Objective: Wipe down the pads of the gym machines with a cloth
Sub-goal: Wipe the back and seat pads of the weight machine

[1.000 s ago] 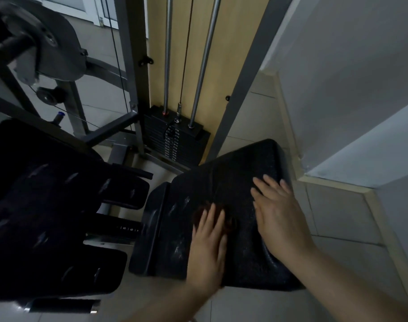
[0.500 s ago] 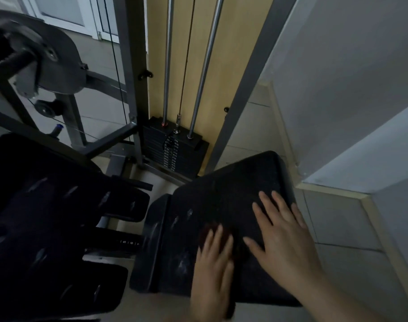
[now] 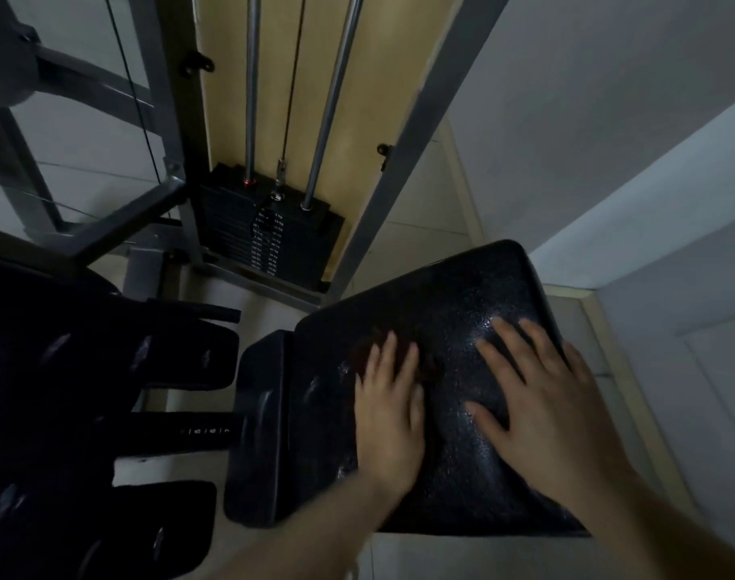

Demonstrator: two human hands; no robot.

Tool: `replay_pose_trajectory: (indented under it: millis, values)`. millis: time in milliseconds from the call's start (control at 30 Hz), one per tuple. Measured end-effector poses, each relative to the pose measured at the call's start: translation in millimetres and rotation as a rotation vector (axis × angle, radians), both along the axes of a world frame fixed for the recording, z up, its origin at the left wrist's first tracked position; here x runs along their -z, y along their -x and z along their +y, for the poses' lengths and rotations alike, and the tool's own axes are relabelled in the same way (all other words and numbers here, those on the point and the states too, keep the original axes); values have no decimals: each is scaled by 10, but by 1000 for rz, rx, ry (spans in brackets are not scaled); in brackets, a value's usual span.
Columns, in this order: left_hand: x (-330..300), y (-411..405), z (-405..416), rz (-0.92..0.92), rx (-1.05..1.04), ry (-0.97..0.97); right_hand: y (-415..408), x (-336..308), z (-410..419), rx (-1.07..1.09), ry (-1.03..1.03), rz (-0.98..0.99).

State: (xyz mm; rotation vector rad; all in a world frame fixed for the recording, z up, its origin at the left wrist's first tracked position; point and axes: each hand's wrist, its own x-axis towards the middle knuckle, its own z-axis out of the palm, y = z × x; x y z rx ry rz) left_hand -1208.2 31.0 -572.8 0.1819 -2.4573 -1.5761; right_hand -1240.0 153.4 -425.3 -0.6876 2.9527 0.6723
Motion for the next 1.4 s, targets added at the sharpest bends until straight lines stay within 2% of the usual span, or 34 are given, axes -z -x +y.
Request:
replay_pose_trajectory:
  millis: [67,133,233,333,400,467,567,633,700,800,933,1000,1100,1200,1267,1333,1400]
  values:
    - [28,-609,163,86,78,48,11,9,-22,9,9,5]
    - [56,-739,157,119,131,59,17,14,-37,13,27,14]
    - [-4,7,-58,49,87,6,31,23,-51,11,40,30]
    - [-101,993,-327,-143,-14,39,27,28,-47,0,51,36]
    - [-137,1231,-364,-210,-52,38,40,37,-40,-4,48,42]
    - [-136,987,-268,-149,-62,0,43,47,-39,-3,52,38]
    - [-90,43,69,27,10,-24,54,51,-30,-18,81,35]
    - [-27,-594,273,115,81,128,59,34,-13,-33,107,26]
    - [26,-773,278,113,142,223,56,36,7,-49,126,30]
    - [-41,-168,56,127,123,109,79,50,21,-58,164,27]
    - [-126,1138,-326,-182,-100,34,91,70,44,-70,231,27]
    - [-102,1344,-384,-215,-120,17,97,71,44,-74,242,39]
    - [34,887,-299,-133,-113,-32,88,71,40,-73,233,40]
    - [188,-150,-76,-67,-70,-68,78,68,40,-80,207,38]
    - [289,-783,64,-46,-1,-2,84,59,39,-70,191,24]
    - [356,-889,48,-46,35,19,83,62,35,-63,190,18]
    - [290,-458,-111,-93,1,-14,93,58,25,-61,204,15]
